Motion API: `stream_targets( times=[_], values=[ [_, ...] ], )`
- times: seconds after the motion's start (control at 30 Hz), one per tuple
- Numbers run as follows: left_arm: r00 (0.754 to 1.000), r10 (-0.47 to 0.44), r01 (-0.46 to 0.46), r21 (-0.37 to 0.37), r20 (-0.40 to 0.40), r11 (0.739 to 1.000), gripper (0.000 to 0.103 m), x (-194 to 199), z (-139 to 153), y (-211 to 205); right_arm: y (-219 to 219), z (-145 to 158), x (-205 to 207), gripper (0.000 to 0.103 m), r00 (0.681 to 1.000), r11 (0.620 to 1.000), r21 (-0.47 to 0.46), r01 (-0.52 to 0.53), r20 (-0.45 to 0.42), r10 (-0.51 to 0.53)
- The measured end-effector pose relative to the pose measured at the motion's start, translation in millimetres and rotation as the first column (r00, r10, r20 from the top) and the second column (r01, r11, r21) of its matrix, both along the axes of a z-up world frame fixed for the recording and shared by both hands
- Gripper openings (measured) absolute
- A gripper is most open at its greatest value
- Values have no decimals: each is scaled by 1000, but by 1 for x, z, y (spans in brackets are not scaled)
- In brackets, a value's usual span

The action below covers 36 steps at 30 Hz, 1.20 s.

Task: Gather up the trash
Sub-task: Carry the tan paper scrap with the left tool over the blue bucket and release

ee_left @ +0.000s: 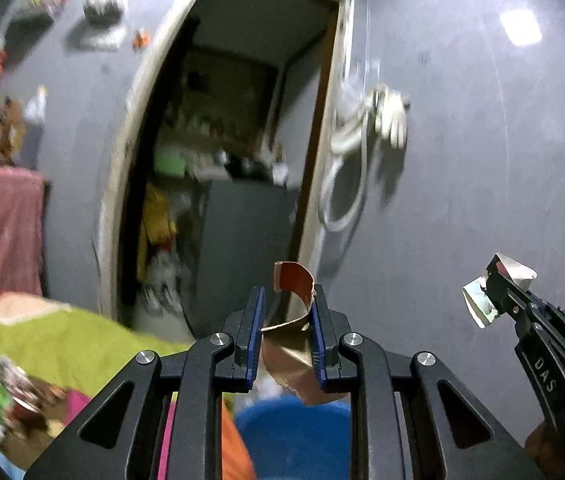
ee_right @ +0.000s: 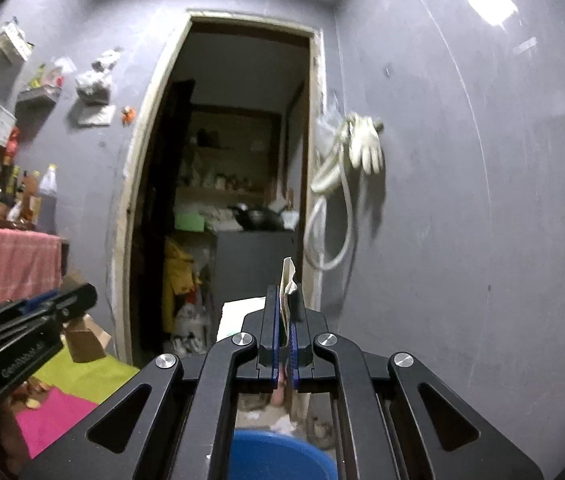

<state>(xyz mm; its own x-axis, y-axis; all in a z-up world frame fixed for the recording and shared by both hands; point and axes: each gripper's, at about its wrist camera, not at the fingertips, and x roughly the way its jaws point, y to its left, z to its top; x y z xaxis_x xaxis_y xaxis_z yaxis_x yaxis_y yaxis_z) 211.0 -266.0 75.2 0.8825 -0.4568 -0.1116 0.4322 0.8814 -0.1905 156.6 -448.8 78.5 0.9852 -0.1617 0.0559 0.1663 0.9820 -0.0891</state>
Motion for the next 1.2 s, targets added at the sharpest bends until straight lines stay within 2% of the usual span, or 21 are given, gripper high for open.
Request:
stream_targets(
  times=[0.17,0.3,0.43,0.6,0.67,0.77,0.83,1.0,1.07,1.1,1.13,1.2],
  values=[
    [985,-29,42,74,-170,996,18,42,-33,-27,-19,-35,28,2,992,998,55,2,-125,5],
    [959,-47,80,110,-280,991,18,68,-62,-44,-30,-64,50,3,972,994,113,1,-233,25],
    [924,-66,110,96,-378,989,18,84,-85,-49,-36,-84,61,4,950,987,162,-2,-308,53],
    [889,-85,145,101,-450,984,20,97,-98,-52,-42,-96,73,8,927,979,204,0,-367,76],
    [883,-82,144,100,-463,985,21,97,-98,-50,-44,-98,76,9,922,976,219,1,-377,84],
    [875,-90,143,76,-476,987,30,98,-96,-44,-46,-95,79,12,921,971,238,3,-378,90],
    [877,-98,146,67,-470,987,36,96,-91,-40,-47,-90,75,25,927,969,246,4,-365,89],
    [872,-114,146,30,-477,989,36,94,-78,-28,-46,-70,62,27,945,969,246,7,-318,74],
    [878,-114,134,9,-465,991,43,89,-68,-17,-42,-58,54,32,953,973,233,-2,-295,73],
    [884,-113,124,-5,-453,992,49,85,-62,-9,-39,-53,52,39,956,974,227,-9,-283,75],
    [893,-110,112,-21,-437,993,52,81,-55,0,-36,-46,47,46,961,975,220,-20,-264,79],
    [908,-96,91,-30,-408,995,52,74,-43,14,-29,-34,41,50,968,977,212,-33,-236,84]
  ],
)
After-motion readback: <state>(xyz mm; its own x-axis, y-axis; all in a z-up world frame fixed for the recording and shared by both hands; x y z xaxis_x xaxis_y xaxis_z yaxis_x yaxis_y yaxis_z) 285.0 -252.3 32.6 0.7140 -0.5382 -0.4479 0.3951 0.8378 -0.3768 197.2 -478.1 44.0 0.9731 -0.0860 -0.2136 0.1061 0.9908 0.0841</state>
